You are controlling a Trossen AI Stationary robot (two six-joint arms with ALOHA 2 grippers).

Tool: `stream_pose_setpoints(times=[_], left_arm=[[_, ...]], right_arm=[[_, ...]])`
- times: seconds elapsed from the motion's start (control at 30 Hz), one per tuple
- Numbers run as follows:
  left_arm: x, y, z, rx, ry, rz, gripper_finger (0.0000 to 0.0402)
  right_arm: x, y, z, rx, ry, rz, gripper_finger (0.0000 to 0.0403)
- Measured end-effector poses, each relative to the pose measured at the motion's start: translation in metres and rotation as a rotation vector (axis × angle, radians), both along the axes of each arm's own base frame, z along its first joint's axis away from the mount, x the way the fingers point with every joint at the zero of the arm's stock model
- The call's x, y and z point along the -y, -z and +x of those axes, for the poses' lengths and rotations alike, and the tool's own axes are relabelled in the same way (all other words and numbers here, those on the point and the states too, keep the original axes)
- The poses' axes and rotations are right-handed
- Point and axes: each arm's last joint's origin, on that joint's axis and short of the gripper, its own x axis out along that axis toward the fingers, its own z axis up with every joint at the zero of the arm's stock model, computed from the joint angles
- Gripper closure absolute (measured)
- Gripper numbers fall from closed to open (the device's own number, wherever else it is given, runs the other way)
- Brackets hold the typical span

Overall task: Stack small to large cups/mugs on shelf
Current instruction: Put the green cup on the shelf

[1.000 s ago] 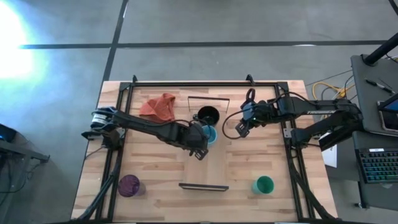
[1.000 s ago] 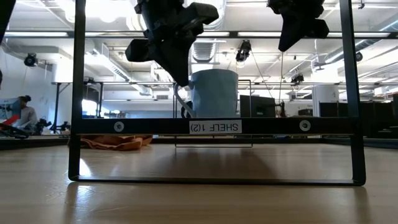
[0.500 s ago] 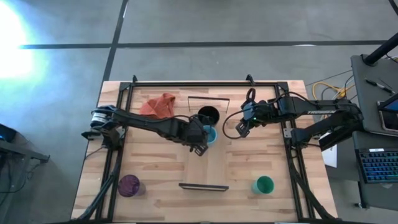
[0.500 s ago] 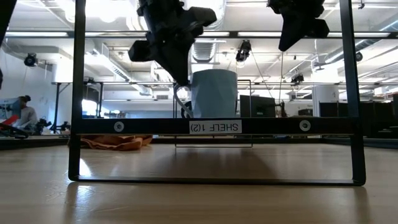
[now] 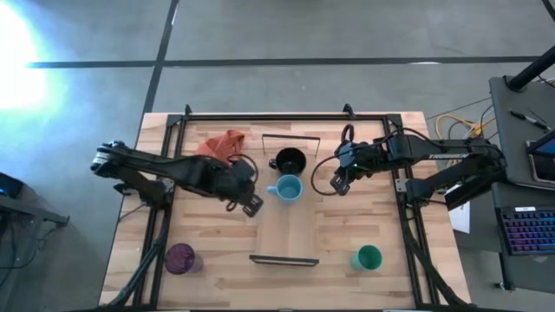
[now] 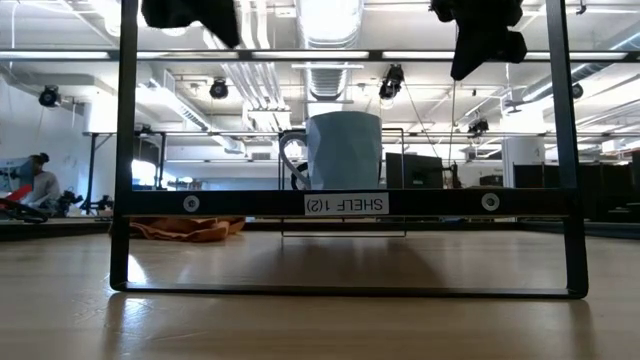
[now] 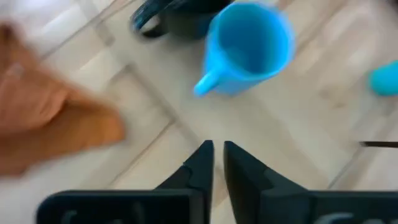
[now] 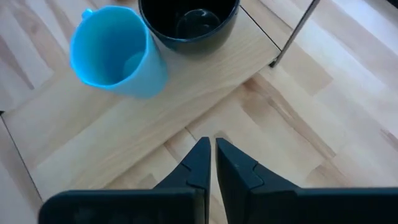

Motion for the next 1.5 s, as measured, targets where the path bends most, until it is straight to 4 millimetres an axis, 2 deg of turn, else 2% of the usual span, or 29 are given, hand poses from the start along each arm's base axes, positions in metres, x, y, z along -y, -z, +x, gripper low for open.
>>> stream_pose_setpoints(times=[0.17, 0.3, 0.4, 0.6, 0.73, 0.93, 1.13, 1.3, 1.5], left_arm=[[0.008, 0.007, -0.026, -0.063, -0.079, -0.034, 0.0313], [0.016, 0.015, -0.033, -0.062, -0.090, -0.057, 0.0266], [0.023, 0.021, -0.036, -0.087, -0.070, -0.073, 0.0248], [0.030, 0.025, -0.036, -0.114, -0.021, -0.049, 0.0245], [0.029, 0.025, -0.036, -0.115, 0.010, -0.008, 0.0245], [0.028, 0.023, -0.037, -0.119, 0.052, 0.018, 0.0245], [0.027, 0.023, -0.034, -0.095, 0.050, 0.013, 0.0245], [0.029, 0.021, -0.030, -0.050, 0.050, -0.001, 0.0245], [0.029, 0.021, -0.030, -0.045, 0.050, -0.002, 0.0245]], right_arm=[[0.000, -0.001, 0.002, 0.020, -0.016, 0.008, 0.0362], [-0.002, 0.001, 0.001, 0.004, -0.028, 0.055, 0.0334], [-0.009, 0.006, -0.003, -0.046, -0.036, 0.109, 0.0313], [-0.037, 0.012, -0.017, -0.163, -0.027, 0.160, 0.0287], [-0.064, 0.011, -0.025, -0.181, -0.047, 0.220, 0.0278], [-0.107, 0.006, -0.041, -0.170, -0.114, 0.296, 0.0277], [-0.142, 0.008, -0.064, -0.218, -0.138, 0.342, 0.0278], [-0.161, 0.019, -0.082, -0.264, -0.108, 0.334, 0.0271], [-0.171, 0.043, -0.089, -0.275, -0.037, 0.342, 0.0273]])
